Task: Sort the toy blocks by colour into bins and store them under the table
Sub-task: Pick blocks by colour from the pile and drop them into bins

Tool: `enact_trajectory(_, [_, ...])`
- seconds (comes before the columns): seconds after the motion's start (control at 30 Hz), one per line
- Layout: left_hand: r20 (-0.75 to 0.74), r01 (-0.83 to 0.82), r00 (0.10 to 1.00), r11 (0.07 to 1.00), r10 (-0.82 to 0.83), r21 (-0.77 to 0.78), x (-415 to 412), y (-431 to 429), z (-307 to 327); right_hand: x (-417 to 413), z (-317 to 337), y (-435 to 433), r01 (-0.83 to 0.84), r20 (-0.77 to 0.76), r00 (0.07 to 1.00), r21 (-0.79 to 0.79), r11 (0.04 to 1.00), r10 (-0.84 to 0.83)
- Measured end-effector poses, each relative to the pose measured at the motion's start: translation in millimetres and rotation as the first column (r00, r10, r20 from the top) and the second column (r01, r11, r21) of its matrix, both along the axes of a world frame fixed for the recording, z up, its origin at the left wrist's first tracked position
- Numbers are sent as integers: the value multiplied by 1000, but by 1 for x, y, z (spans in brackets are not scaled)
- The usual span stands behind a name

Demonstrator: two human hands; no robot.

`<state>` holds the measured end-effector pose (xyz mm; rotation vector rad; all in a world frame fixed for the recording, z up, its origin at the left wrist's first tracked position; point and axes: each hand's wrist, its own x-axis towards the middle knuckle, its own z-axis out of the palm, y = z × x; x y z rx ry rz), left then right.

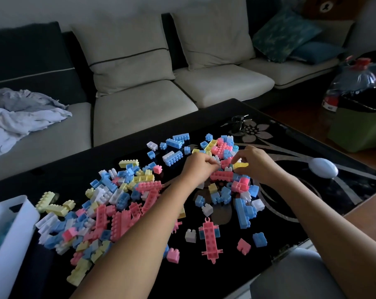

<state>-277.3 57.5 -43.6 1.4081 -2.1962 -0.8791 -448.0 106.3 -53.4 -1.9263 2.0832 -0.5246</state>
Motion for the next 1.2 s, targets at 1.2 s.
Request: enact_trajectory(1.2, [234,83,968,996,-86,24,10,0,5,4,13,12,84,981,-44,192,978,-189])
